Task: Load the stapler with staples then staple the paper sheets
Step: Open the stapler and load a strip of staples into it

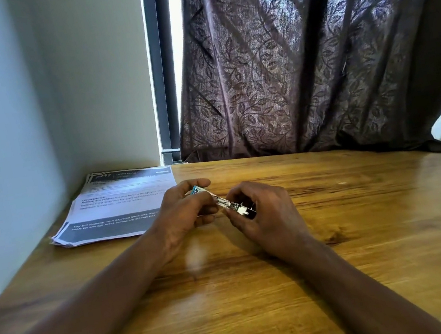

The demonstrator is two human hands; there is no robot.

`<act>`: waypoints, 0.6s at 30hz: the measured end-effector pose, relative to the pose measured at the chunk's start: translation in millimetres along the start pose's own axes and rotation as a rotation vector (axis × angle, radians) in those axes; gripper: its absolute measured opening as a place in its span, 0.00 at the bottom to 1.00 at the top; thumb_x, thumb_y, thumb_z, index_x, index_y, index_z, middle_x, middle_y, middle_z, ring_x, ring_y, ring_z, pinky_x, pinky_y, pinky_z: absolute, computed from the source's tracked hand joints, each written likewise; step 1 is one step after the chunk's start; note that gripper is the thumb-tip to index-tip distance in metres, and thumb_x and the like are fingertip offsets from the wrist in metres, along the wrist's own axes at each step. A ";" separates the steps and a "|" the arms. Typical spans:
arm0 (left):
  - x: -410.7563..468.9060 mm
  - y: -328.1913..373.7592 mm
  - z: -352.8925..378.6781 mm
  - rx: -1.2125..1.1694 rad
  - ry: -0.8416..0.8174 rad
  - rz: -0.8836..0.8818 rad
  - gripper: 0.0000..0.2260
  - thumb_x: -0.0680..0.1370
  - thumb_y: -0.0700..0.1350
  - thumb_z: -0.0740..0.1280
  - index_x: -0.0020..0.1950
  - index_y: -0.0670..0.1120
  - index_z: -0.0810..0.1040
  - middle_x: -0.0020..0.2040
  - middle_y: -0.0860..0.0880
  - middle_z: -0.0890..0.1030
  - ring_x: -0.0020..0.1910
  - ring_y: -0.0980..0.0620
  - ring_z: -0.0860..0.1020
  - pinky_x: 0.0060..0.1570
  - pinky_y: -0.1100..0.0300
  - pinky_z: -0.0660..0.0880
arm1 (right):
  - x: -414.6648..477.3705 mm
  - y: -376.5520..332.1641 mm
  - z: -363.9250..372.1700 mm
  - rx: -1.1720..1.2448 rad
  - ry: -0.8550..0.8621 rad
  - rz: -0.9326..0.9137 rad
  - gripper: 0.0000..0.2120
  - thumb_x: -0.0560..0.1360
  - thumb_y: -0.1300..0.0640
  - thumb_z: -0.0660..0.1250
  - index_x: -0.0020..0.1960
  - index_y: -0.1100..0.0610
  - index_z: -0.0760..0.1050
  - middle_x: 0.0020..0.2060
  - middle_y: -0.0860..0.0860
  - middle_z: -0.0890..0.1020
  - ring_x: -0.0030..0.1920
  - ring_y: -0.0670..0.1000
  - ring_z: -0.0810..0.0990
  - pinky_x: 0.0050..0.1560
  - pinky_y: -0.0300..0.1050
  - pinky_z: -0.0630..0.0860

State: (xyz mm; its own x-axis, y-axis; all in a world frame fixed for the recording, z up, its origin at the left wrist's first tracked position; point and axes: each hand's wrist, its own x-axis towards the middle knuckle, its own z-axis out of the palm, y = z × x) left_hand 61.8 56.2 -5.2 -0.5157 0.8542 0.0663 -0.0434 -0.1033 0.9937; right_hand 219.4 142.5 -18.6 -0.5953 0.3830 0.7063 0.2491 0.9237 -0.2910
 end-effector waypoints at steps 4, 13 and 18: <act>-1.9 -0.4 3.0 -0.022 -0.044 -0.010 0.19 0.76 0.31 0.70 0.64 0.46 0.77 0.47 0.39 0.83 0.42 0.48 0.84 0.44 0.54 0.83 | -0.6 0.6 0.0 -0.007 -0.012 -0.010 0.09 0.73 0.54 0.75 0.52 0.53 0.80 0.43 0.46 0.83 0.42 0.45 0.80 0.43 0.48 0.79; -4.4 3.0 8.2 -0.088 0.111 0.089 0.12 0.79 0.33 0.67 0.59 0.45 0.79 0.39 0.43 0.86 0.33 0.50 0.85 0.39 0.56 0.84 | 1.5 -0.6 0.7 0.025 0.042 -0.025 0.10 0.72 0.55 0.76 0.51 0.53 0.80 0.43 0.45 0.82 0.42 0.44 0.79 0.43 0.44 0.78; -7.3 7.3 7.2 -0.137 0.155 0.124 0.09 0.79 0.35 0.67 0.55 0.45 0.83 0.44 0.40 0.88 0.37 0.48 0.86 0.39 0.55 0.83 | 2.4 -2.1 1.7 0.065 0.054 -0.011 0.11 0.73 0.55 0.76 0.53 0.53 0.80 0.44 0.45 0.82 0.43 0.43 0.78 0.43 0.42 0.78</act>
State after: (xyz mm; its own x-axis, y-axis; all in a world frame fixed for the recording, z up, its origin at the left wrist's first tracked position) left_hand 71.4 52.9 2.2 -0.6492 0.7432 0.1615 -0.0823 -0.2798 0.9565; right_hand 216.1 141.5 -17.4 -0.5556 0.3735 0.7428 0.1915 0.9269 -0.3228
